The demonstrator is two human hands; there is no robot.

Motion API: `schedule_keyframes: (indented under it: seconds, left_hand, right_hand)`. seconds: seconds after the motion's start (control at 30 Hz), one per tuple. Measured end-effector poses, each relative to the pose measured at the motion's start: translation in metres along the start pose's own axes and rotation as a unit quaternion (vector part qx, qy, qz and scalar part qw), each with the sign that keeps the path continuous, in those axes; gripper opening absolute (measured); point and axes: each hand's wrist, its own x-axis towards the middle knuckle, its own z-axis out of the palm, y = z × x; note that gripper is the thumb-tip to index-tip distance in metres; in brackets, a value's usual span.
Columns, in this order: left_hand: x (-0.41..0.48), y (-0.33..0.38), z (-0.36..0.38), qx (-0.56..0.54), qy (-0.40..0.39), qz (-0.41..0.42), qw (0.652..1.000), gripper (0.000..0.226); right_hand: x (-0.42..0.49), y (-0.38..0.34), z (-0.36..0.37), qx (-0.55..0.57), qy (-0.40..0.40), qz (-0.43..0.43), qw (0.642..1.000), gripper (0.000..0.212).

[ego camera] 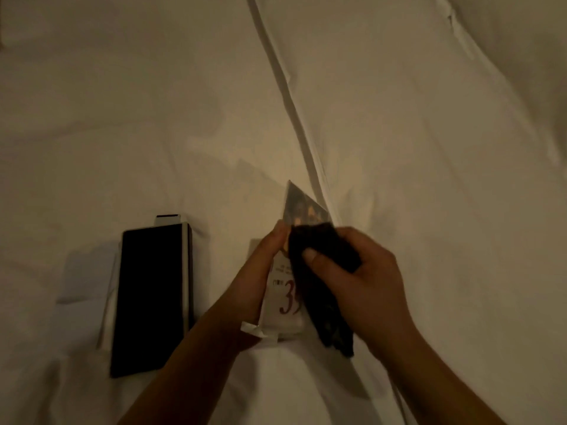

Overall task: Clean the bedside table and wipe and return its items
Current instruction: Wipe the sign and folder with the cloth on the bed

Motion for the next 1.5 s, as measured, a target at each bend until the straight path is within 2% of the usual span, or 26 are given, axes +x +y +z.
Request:
schedule_keyframes:
  seconds: [0.07, 0.2, 0.23, 0.33, 0.37, 0.43, 0.5, 0.57, 0.63, 0.7, 0.8, 0.87, 0.93, 1.0, 1.03, 1.1, 1.17, 1.2, 1.27, 1.33, 1.37, 1.43, 1.5]
  left_hand:
    - [0.0, -0.002, 0.002, 0.02, 0.003, -0.008, 1.0, 0.057]
    - [-0.003, -0.003, -0.003, 0.005, -0.003, 0.001, 1.0, 0.049]
    - [-0.003, -0.003, -0.004, 0.004, -0.008, 0.008, 1.0, 0.046]
    - [-0.004, -0.001, -0.007, 0.022, -0.029, 0.052, 0.998, 0.041]
    - [-0.003, 0.001, -0.008, 0.03, -0.021, 0.064, 0.997, 0.041]
    - [0.001, 0.007, -0.011, 0.055, 0.015, 0.071, 0.996, 0.047]
    - [0.006, 0.014, -0.013, 0.085, 0.048, 0.078, 0.992, 0.058]
    - [0.008, 0.02, -0.012, 0.125, 0.076, 0.123, 0.982, 0.063]
    - [0.011, 0.022, -0.012, 0.163, 0.067, 0.165, 0.97, 0.062]
    - [0.012, 0.022, -0.013, 0.152, 0.067, 0.157, 0.974, 0.064]
    - [0.012, 0.022, -0.02, 0.066, 0.102, 0.108, 0.987, 0.06]
    - [0.011, 0.021, -0.024, 0.017, 0.11, 0.101, 0.989, 0.06]
    - [0.011, 0.018, -0.024, -0.065, 0.127, 0.117, 0.983, 0.058]
    - [0.014, 0.015, -0.019, -0.147, 0.15, 0.144, 0.967, 0.054]
    - [0.017, 0.015, -0.014, -0.175, 0.156, 0.156, 0.96, 0.055]
    - [0.021, 0.011, -0.004, -0.208, 0.159, 0.158, 0.952, 0.061]
    - [0.022, 0.008, 0.007, -0.24, 0.156, 0.146, 0.947, 0.065]
    - [0.021, 0.007, 0.012, -0.259, 0.158, 0.143, 0.942, 0.066]
    - [0.02, 0.007, 0.018, -0.286, 0.169, 0.136, 0.933, 0.071]
    - [0.02, 0.007, 0.021, -0.298, 0.166, 0.135, 0.93, 0.073]
    - [0.02, 0.006, 0.023, -0.295, 0.163, 0.131, 0.932, 0.072]
    - [0.019, 0.001, 0.023, -0.275, 0.154, 0.119, 0.942, 0.068]
    - [0.018, -0.007, 0.022, -0.233, 0.138, 0.1, 0.957, 0.067]
  right_hand:
    - [0.011, 0.0, -0.004, 0.001, 0.026, -0.031, 0.999, 0.013]
    - [0.022, -0.005, -0.002, -0.08, -0.019, -0.176, 0.981, 0.022]
    - [0.025, -0.003, -0.004, -0.096, -0.007, -0.162, 0.982, 0.021]
    - [0.033, 0.001, -0.01, -0.07, 0.078, 0.004, 0.995, 0.007]
    - [0.033, 0.003, -0.011, -0.09, 0.081, 0.045, 0.992, 0.006]
    - [0.024, 0.004, -0.011, -0.124, 0.017, 0.07, 0.99, 0.008]
    - [0.009, -0.003, -0.008, -0.079, -0.102, 0.049, 0.99, 0.006]
    - [-0.003, -0.013, -0.003, -0.045, -0.225, 0.021, 0.973, 0.006]
    - [-0.007, -0.019, 0.0, -0.112, -0.284, -0.023, 0.952, 0.016]
    - [-0.002, -0.021, 0.0, -0.14, -0.258, -0.007, 0.956, 0.021]
    - [0.011, -0.013, -0.007, -0.158, -0.157, 0.072, 0.972, 0.022]
    - [0.013, -0.004, -0.012, -0.18, -0.103, 0.085, 0.975, 0.02]
    - [0.004, 0.005, -0.009, -0.115, -0.014, 0.072, 0.991, 0.014]
    - [-0.012, 0.007, 0.001, -0.023, 0.057, 0.031, 0.998, 0.014]
    - [-0.02, 0.005, 0.008, -0.026, 0.059, -0.017, 0.998, 0.018]
    - [-0.03, 0.007, 0.018, -0.107, 0.031, -0.143, 0.983, 0.024]
    - [-0.025, 0.017, 0.017, -0.156, 0.073, -0.186, 0.967, 0.033]
    - [-0.019, 0.02, 0.013, -0.143, 0.115, -0.164, 0.969, 0.03]
    - [-0.008, 0.023, 0.005, -0.06, 0.178, -0.064, 0.98, 0.015]
    - [-0.008, 0.021, 0.002, 0.027, 0.193, -0.002, 0.981, 0.011]
    - [-0.012, 0.015, 0.002, 0.027, 0.19, -0.023, 0.981, 0.011]
    - [-0.019, 0.003, 0.005, -0.036, 0.15, -0.129, 0.979, 0.018]
    - [-0.025, 0.0, 0.008, -0.12, 0.09, -0.236, 0.96, 0.029]
